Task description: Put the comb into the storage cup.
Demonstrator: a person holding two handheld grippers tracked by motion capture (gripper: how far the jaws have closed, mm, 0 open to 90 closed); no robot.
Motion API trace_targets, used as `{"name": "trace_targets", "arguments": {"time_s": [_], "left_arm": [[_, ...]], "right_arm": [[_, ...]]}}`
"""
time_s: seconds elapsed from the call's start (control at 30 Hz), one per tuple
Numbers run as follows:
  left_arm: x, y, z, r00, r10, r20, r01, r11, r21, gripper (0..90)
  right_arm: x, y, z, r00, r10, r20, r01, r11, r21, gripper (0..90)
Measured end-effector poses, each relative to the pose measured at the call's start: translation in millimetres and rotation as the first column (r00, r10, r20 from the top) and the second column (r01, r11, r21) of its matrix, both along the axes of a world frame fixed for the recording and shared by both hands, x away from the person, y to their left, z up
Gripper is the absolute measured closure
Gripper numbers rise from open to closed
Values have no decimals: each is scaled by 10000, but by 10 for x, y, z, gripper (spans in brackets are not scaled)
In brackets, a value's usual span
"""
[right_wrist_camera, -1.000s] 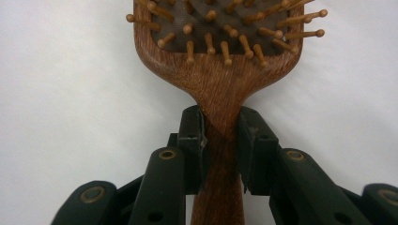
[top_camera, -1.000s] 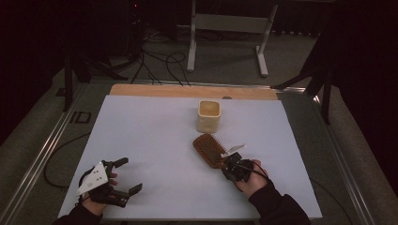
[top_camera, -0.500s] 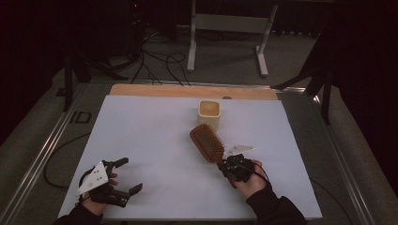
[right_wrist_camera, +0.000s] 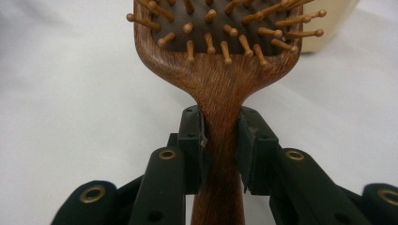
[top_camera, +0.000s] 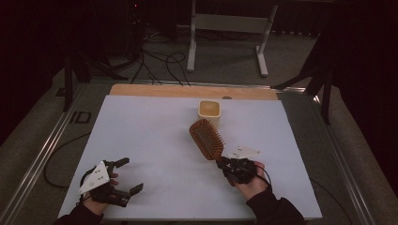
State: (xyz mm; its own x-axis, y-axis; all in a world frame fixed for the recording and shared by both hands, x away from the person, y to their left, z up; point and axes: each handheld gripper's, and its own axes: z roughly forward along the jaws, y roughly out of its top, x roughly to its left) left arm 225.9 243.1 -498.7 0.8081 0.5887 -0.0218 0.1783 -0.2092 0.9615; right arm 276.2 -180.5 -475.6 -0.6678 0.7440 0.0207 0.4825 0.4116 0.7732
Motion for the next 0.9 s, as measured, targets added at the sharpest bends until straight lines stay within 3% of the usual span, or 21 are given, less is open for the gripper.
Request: {"name": "trace_targets", "arguments": {"time_s": [0.27, 0.4, 0.53, 0.7, 0.9], "left_arm": [[14, -20, 1, 9999, 38, -109, -37, 10000, 57, 0], [19, -47, 7, 9998, 60, -214, -58, 10000, 74, 0], [33, -78, 27, 9995, 124, -287, -119, 9998, 181, 0], [59, -99, 80, 9985, 218, -492, -218, 9998, 9, 0], [74, -112, 184, 9972, 463, -585, -475, 9987, -193, 0]], "right_arm": [[-33, 1, 8, 9997, 22, 238, -31, 9993, 376, 731], [-59, -33, 37, 9981, -120, 611, 74, 9972, 747, 731], [-76, -52, 55, 9968, -200, 779, 136, 9965, 825, 731], [-100, -50, 44, 9938, -397, 1041, 300, 9952, 934, 731], [-101, -60, 55, 9938, -416, 1035, 313, 9946, 992, 731]]}}
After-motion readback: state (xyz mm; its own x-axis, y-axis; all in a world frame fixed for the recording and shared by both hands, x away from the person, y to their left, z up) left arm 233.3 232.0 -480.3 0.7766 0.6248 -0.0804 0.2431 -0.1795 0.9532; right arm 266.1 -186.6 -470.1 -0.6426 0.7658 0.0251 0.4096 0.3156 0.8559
